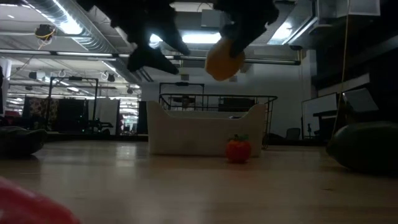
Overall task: Sort produce into baskets
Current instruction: Put the yellow bell pepper into the white bin, then put the green chili pepper into the white bin
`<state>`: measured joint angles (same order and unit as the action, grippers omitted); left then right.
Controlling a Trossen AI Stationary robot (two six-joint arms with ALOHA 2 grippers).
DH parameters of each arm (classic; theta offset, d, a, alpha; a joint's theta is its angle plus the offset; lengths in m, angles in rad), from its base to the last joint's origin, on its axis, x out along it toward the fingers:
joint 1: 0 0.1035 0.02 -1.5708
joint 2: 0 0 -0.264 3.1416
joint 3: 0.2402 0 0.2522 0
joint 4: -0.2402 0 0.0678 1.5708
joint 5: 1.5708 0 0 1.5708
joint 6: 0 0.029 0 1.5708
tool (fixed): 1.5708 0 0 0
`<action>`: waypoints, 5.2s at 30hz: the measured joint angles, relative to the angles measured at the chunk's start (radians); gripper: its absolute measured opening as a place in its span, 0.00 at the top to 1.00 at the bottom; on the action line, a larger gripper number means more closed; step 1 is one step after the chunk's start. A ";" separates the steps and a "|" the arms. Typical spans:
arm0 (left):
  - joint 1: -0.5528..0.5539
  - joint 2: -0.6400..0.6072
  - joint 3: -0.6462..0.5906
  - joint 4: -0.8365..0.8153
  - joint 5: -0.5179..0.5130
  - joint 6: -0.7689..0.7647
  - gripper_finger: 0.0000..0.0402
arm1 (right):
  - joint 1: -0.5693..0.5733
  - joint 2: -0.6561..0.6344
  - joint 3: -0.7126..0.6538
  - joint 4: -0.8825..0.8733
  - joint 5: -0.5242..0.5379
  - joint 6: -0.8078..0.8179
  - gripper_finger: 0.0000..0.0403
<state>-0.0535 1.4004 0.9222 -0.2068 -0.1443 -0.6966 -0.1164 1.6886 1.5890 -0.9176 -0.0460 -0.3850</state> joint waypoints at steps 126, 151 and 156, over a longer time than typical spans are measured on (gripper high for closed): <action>-0.343 0.225 0.061 -0.546 0.077 0.319 0.82 | 0.116 -0.460 -0.546 -0.056 0.030 0.598 0.08; -0.085 0.225 0.411 -0.216 0.077 0.537 0.79 | 0.116 -0.459 -0.546 -0.015 0.032 0.596 0.08; -0.053 0.231 0.374 -0.124 0.077 0.600 0.79 | 0.116 -0.459 -0.546 -0.015 0.032 0.588 0.08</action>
<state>-0.1068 1.6318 1.2958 -0.3306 -0.0673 -0.0969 -0.0002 1.2293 1.0435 -0.9325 -0.0143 0.2028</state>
